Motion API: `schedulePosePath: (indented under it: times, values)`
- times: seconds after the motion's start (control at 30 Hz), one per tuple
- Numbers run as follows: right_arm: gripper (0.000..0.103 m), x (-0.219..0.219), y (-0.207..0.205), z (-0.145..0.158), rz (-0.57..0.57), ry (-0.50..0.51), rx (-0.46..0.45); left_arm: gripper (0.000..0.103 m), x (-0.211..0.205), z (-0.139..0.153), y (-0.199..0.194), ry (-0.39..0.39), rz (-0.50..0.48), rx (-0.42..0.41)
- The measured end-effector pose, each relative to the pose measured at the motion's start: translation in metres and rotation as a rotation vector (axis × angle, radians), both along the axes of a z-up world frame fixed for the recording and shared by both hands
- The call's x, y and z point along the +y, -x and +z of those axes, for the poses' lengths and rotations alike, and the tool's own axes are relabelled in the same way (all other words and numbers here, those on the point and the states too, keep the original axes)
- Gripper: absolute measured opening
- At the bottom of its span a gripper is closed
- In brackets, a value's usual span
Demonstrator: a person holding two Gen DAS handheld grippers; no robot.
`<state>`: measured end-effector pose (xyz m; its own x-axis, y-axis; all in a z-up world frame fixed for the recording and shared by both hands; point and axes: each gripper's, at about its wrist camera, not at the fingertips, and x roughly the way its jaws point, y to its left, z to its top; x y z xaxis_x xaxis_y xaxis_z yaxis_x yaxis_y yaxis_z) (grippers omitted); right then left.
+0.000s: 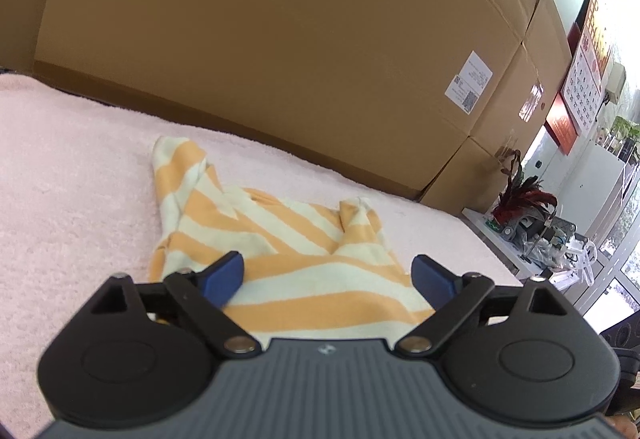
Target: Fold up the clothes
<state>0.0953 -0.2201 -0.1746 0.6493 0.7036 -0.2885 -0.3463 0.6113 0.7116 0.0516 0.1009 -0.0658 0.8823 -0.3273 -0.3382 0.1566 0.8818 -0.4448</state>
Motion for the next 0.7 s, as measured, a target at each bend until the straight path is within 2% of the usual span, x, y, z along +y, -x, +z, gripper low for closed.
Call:
schedulePosePath:
  times: [0.03,0.07,0.13,0.2,0.23,0.3,0.37,0.43,0.5,0.53,0.57,0.7]
  values:
    - [0.000,-0.003,-0.001,-0.001,-0.004,-0.013,0.010,0.076,0.001,0.003,0.006,-0.010,0.027,-0.004]
    - [0.000,-0.007,-0.001,0.000,-0.011,-0.015,0.015,0.069,0.001,0.006,0.014,-0.013,0.038,-0.005]
    - [0.000,-0.013,0.001,0.002,-0.026,-0.013,0.020,0.063,0.002,0.011,0.031,0.011,0.017,-0.029]
    - [0.000,-0.018,0.007,0.009,-0.069,-0.002,0.013,0.048,-0.003,0.016,0.049,-0.020,-0.017,-0.061]
    - [0.012,-0.019,0.012,0.015,-0.102,0.021,-0.008,0.044,-0.006,0.017,0.056,-0.045,-0.033,-0.070]
    - [0.013,-0.017,0.022,0.026,-0.106,0.061,-0.083,0.033,-0.012,0.014,0.065,-0.085,-0.067,-0.068]
    - [0.013,-0.009,0.030,0.034,-0.047,0.060,-0.136,0.032,-0.019,0.005,0.067,-0.119,-0.092,-0.042]
    - [0.013,0.008,0.035,0.034,0.043,0.091,-0.140,0.035,-0.019,-0.004,0.069,-0.165,-0.087,-0.038]
    - [0.011,0.022,0.037,0.025,0.086,0.196,-0.128,0.031,-0.015,-0.007,0.072,-0.207,-0.103,-0.052]
    - [0.000,0.020,0.039,0.018,0.079,0.212,-0.152,0.028,-0.014,-0.009,0.072,-0.225,-0.103,-0.062]
    - [0.000,0.016,0.037,0.012,0.071,0.207,-0.162,0.026,-0.013,-0.010,0.073,-0.233,-0.103,-0.070]
    - [0.000,-0.001,0.026,0.009,0.071,0.091,-0.038,0.025,-0.009,-0.004,0.076,-0.194,-0.092,-0.070]
